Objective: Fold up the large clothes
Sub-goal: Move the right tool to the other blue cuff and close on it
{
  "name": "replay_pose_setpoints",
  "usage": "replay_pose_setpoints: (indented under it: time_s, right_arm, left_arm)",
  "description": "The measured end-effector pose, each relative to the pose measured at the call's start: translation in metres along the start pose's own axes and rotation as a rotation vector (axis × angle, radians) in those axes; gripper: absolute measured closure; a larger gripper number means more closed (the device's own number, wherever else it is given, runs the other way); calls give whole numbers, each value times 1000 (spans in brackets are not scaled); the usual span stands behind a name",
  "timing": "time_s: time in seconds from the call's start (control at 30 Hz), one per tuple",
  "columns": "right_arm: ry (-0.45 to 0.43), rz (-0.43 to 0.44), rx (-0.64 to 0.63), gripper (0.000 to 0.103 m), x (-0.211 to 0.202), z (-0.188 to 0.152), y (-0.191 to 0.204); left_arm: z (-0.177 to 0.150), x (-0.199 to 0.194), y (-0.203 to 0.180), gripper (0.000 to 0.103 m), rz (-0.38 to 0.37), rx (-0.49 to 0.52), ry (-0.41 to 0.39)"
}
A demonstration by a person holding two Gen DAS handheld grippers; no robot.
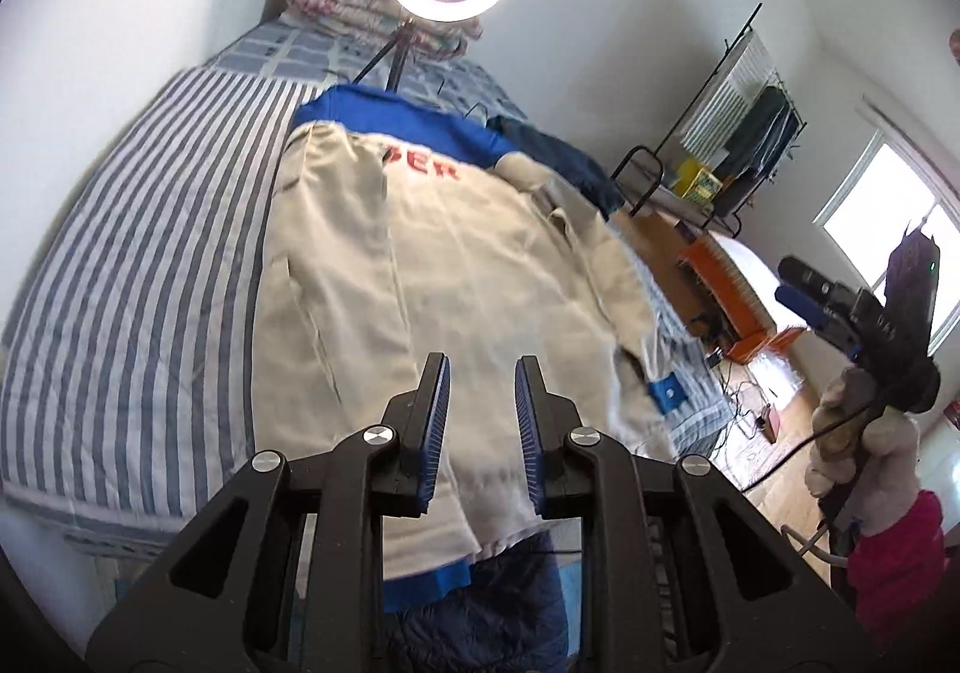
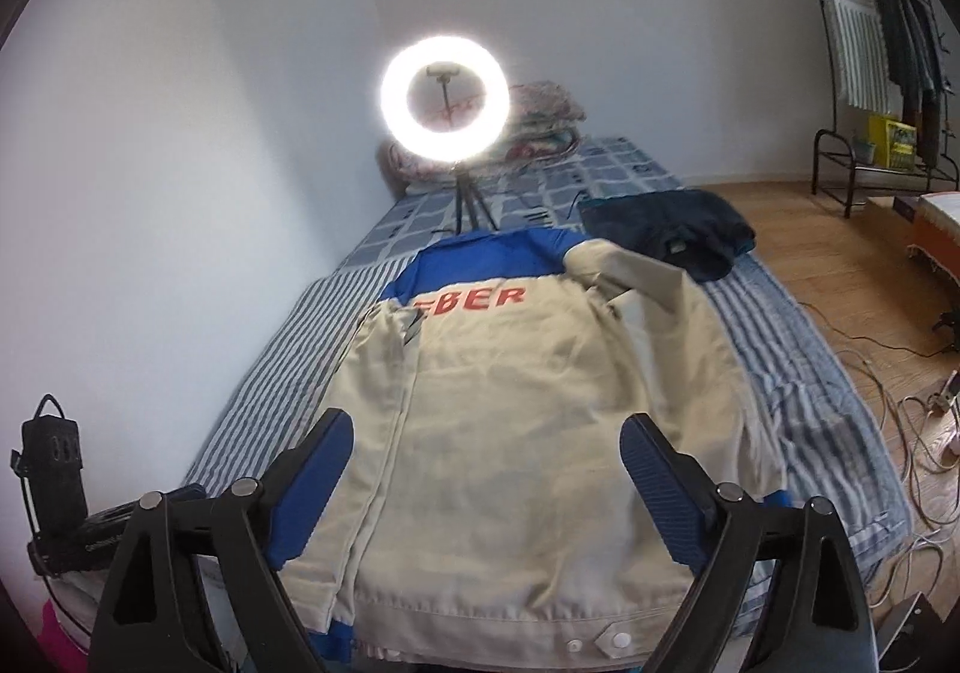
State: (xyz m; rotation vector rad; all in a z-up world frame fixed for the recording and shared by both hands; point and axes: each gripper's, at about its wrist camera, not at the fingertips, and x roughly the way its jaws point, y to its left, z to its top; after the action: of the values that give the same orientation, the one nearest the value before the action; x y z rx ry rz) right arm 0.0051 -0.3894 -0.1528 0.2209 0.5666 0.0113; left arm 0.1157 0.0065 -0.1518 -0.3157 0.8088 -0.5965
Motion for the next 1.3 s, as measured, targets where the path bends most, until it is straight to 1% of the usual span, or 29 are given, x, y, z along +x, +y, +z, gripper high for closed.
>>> replay_pose_setpoints:
  time_s: [0.1, 0.2, 0.3, 0.37, 0.43, 0.47, 0.5, 0.57, 0.67, 0.77, 0.87, 1.0, 1.13, 1.17, 1.23, 1.27, 1.3]
  right_arm:
    - [-11, -25, 37, 10, -18, 6, -19]
    - [9, -61, 95, 13, -25, 8, -45]
    - [36, -76, 183, 23, -27, 4, -83]
    - [58, -67, 255, 30, -25, -3, -112]
    - [73, -72, 324, 32, -20, -14, -141]
    - [84, -76, 350, 35, -16, -21, -155]
    - [99, -82, 376, 37, -10, -28, -169]
    - [141, -77, 439, 43, 3, -45, -197]
    - [193, -70, 548, 43, 28, -72, -239]
    - [231, -73, 621, 43, 53, -93, -269]
    - [264, -69, 649, 43, 75, -106, -284]
    - [314, -113, 598, 43, 98, -113, -288]
    - [323, -117, 554, 43, 105, -110, -285]
    - [330, -119, 532, 60, 105, -108, -283]
    - [356, -125, 492, 81, 107, -104, -279]
    - [358, -130, 478, 88, 107, -104, -279]
    - [351, -117, 468, 93, 105, -103, -278]
  left_arm:
    - [14, -13, -2, 82, 1, -2, -18]
    - [21, -25, -4, 82, 17, 9, -45]
    - [29, -38, -10, 82, 32, 12, -68]
    - [33, -47, -15, 82, 32, 9, -92]
    - [38, -57, -23, 82, 40, 20, -117]
    - [40, -63, -29, 82, 49, 30, -133]
    - [42, -68, -33, 81, 60, 37, -148]
    - [42, -74, -39, 74, 74, 39, -167]
    - [41, -78, -46, 74, 104, 30, -179]
    - [37, -71, -49, 74, 137, 9, -158]
    - [30, -60, -52, 74, 168, -2, -127]
    - [21, -47, -57, 74, 188, -14, -103]
    - [14, -28, -63, 74, 190, -11, -69]
    - [12, -25, -65, 74, 189, -9, -59]
    - [11, -19, -68, 74, 186, -1, -45]
    - [9, -15, -70, 74, 186, 4, -37]
    - [7, -12, -71, 74, 184, 5, -30]
